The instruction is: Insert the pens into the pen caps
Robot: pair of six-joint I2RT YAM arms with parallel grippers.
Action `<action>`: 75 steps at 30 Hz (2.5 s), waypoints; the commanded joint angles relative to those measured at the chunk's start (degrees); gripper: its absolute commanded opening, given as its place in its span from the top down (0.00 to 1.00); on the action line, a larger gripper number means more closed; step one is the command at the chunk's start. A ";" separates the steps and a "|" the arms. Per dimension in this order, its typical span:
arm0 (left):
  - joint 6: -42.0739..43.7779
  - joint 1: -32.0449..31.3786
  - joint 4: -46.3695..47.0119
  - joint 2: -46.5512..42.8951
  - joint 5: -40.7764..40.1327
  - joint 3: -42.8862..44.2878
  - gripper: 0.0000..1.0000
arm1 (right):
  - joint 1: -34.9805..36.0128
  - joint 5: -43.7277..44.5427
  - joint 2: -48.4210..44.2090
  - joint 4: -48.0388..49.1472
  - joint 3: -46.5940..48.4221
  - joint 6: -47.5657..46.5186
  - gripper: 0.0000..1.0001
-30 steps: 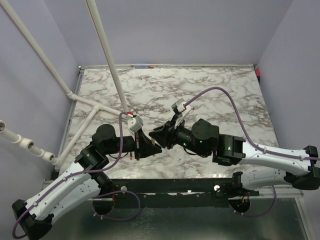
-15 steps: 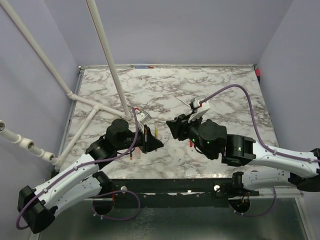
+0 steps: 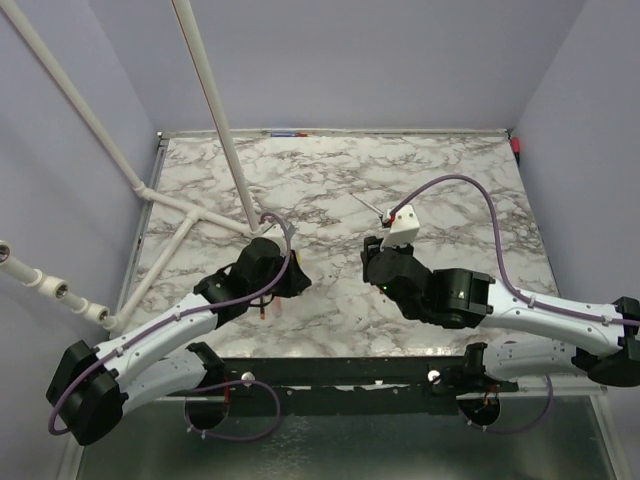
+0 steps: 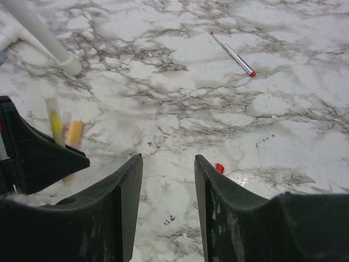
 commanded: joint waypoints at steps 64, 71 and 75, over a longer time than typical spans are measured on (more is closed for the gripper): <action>4.73 0.26 -14.36 1.24 -14.44 10.32 0.66 | -16.09 -19.41 4.90 5.00 -8.52 -8.48 0.39; 10.02 0.23 -14.58 -6.21 -12.78 11.08 0.61 | -24.28 -28.37 12.15 8.13 -4.33 -16.14 0.38; 11.98 0.27 -14.53 -9.06 -10.73 11.09 0.61 | -28.90 -33.25 17.54 8.93 -0.38 -18.75 0.37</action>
